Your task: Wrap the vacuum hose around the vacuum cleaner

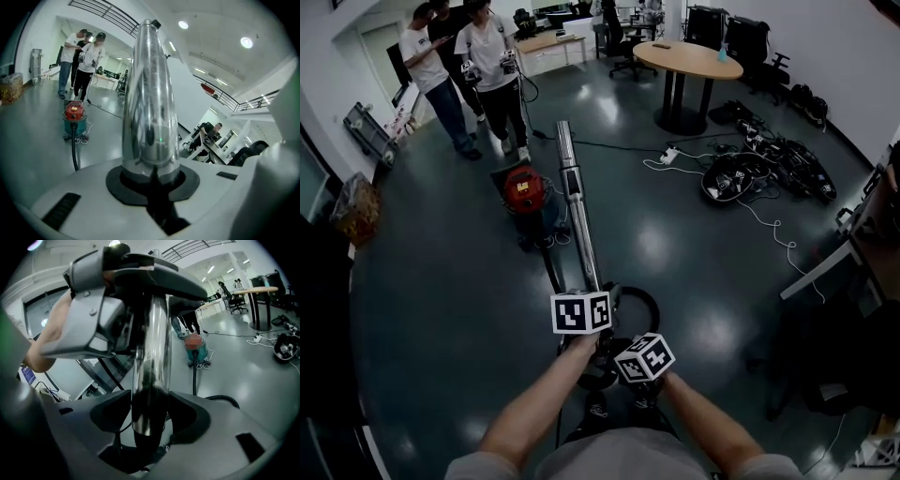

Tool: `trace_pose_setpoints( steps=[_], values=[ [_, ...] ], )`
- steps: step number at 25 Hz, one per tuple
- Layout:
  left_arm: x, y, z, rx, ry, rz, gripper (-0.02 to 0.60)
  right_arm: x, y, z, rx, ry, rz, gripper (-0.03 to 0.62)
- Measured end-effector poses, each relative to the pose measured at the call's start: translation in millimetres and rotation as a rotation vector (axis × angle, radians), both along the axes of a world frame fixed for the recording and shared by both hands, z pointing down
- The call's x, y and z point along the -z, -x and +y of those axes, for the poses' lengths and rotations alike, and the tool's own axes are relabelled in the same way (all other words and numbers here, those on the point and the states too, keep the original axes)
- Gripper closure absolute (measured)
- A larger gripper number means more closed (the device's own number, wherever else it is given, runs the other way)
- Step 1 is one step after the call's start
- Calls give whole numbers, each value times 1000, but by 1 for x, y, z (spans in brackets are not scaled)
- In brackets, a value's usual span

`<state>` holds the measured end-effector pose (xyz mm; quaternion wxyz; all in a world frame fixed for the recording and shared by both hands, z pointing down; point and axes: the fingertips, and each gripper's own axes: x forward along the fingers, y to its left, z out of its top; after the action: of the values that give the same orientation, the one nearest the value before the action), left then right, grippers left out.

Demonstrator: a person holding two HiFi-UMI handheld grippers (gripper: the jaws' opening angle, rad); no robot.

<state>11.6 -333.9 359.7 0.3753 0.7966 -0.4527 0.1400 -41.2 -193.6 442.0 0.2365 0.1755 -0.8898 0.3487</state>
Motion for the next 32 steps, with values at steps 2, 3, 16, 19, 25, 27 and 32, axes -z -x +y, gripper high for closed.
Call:
trace_pose_setpoints(
  steps=[2, 3, 16, 19, 25, 27, 32],
  values=[
    [3, -2, -1, 53, -4, 21, 517, -7, -6, 0, -8, 2, -11, 365],
    [5, -2, -3, 79, -7, 33, 517, -9, -9, 1, -6, -1, -23, 365],
    [7, -30, 5, 132, -24, 33, 482, -6, -75, -3, 66, -197, 15, 491],
    [-2, -39, 15, 87, -26, -39, 413, -10, -93, 0, 92, -208, 35, 493],
    [-12, -39, 25, 32, -47, -95, 253, -4, -112, -10, 124, -282, 46, 494],
    [-15, -38, 30, 27, -19, -67, 244, -3, -117, -11, 154, -308, 71, 496],
    [-24, -33, 44, -16, 42, -19, 242, -12, -117, -11, 220, -339, 108, 496]
  ],
)
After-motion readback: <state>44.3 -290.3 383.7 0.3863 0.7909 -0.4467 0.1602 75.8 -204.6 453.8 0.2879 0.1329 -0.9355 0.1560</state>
